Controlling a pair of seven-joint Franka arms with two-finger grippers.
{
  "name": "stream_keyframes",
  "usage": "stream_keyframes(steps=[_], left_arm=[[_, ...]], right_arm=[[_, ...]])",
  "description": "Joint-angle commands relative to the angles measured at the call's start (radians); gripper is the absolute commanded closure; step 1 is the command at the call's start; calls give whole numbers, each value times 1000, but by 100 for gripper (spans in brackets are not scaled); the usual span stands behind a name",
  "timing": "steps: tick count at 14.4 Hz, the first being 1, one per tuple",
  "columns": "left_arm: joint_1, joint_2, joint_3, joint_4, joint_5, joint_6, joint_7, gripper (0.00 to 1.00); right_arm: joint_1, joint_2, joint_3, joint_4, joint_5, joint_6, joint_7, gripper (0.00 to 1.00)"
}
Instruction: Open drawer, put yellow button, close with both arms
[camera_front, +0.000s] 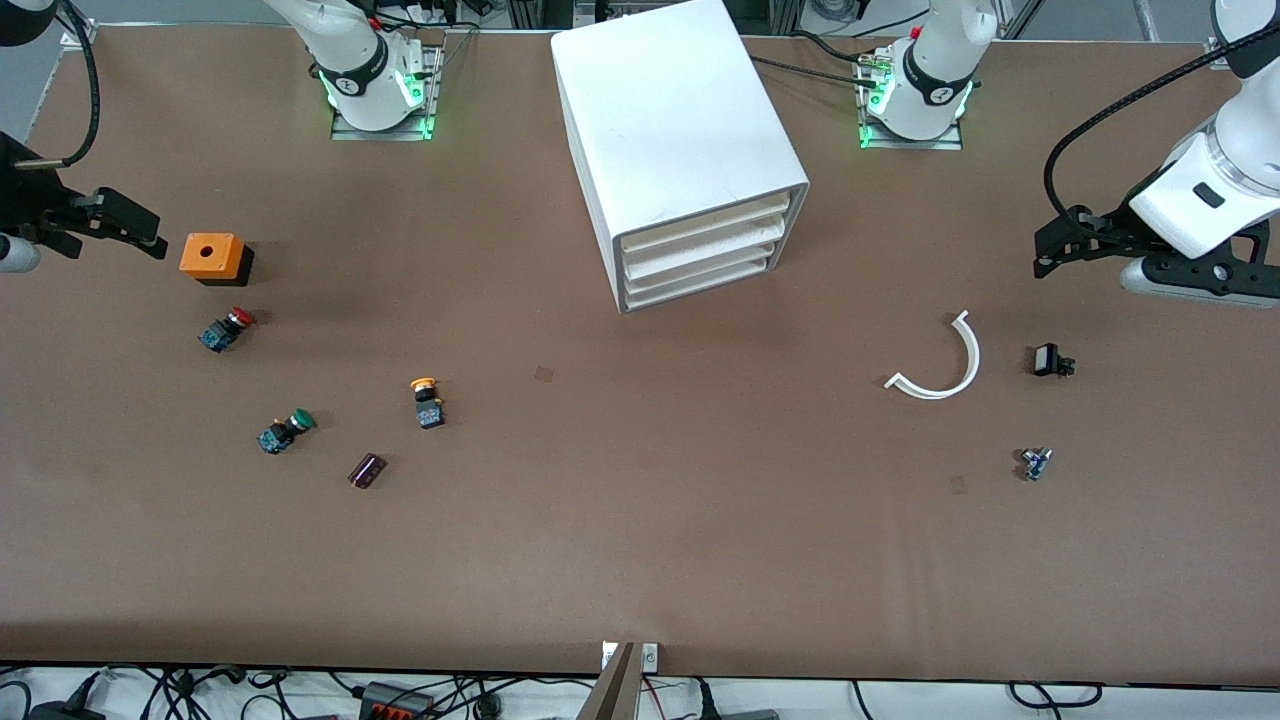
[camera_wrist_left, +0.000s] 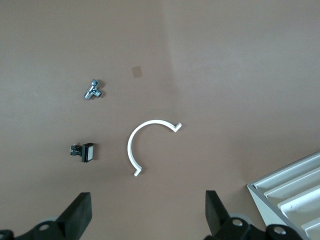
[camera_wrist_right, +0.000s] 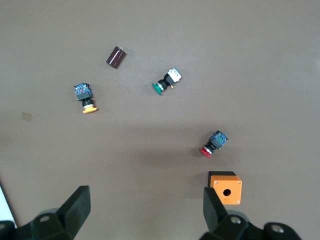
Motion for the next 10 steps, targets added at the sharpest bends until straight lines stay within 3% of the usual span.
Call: stream_keyframes(steps=[1, 10], left_arm=[[4, -23, 3, -23, -9, 10, 21, 0], [4, -23, 3, -23, -9, 10, 21, 0]], right_arm=[[-5, -17, 6, -18, -11, -2, -3, 0], [-3, -8, 6, -18, -8, -2, -14, 0]])
